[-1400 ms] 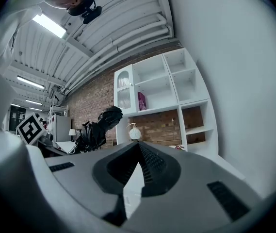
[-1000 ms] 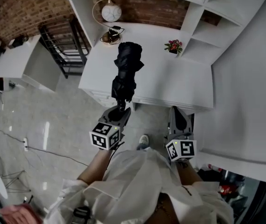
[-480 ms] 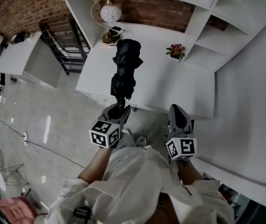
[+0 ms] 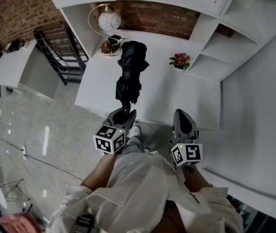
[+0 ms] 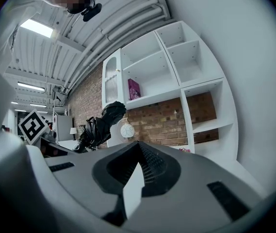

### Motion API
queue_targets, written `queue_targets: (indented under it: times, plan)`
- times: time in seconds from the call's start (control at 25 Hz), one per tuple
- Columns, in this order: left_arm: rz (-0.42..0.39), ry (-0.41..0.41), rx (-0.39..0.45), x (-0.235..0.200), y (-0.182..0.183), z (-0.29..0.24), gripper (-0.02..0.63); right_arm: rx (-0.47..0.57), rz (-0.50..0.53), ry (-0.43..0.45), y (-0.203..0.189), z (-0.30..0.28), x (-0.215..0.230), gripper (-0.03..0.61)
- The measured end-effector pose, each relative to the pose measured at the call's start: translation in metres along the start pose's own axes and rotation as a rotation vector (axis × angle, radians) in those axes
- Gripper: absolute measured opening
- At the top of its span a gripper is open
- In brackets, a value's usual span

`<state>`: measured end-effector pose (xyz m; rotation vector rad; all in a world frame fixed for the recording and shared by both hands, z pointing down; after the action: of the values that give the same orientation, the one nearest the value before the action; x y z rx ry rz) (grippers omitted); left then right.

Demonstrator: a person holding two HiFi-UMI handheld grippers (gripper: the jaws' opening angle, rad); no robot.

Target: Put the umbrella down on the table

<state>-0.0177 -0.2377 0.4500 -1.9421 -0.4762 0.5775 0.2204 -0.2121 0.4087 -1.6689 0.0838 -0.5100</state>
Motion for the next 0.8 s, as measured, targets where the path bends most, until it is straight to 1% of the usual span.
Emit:
queue_targets:
  times: [0.16,0.36,0.6,0.8]
  plan:
    - [0.005,-0.021,-0.013,-0.036,0.017,-0.032,0.117,-0.003,-0.001,-0.019,0.008,-0.049,0.004,0.017]
    - [0.008,-0.048,-0.022,-0.055,0.021,-0.046,0.117,0.001,0.017,-0.025,0.008,-0.071,-0.002,0.017]
    - [0.021,-0.082,-0.047,-0.088,0.026,-0.072,0.117,-0.010,0.021,-0.058,0.007,-0.110,-0.002,0.017]
    - [0.024,-0.117,-0.072,-0.108,0.026,-0.091,0.117,-0.010,0.026,-0.091,0.004,-0.133,0.000,0.017]
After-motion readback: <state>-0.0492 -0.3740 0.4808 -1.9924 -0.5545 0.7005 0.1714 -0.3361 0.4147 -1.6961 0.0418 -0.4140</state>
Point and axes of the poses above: the fingertips, and each gripper's own axes: z backward along the fingers, x to its right, y out of its top, the point moved 7 cm from there along z, backward along the fingers, and after that the axes turned 9 degrees about -z, right-handed, at the moved point
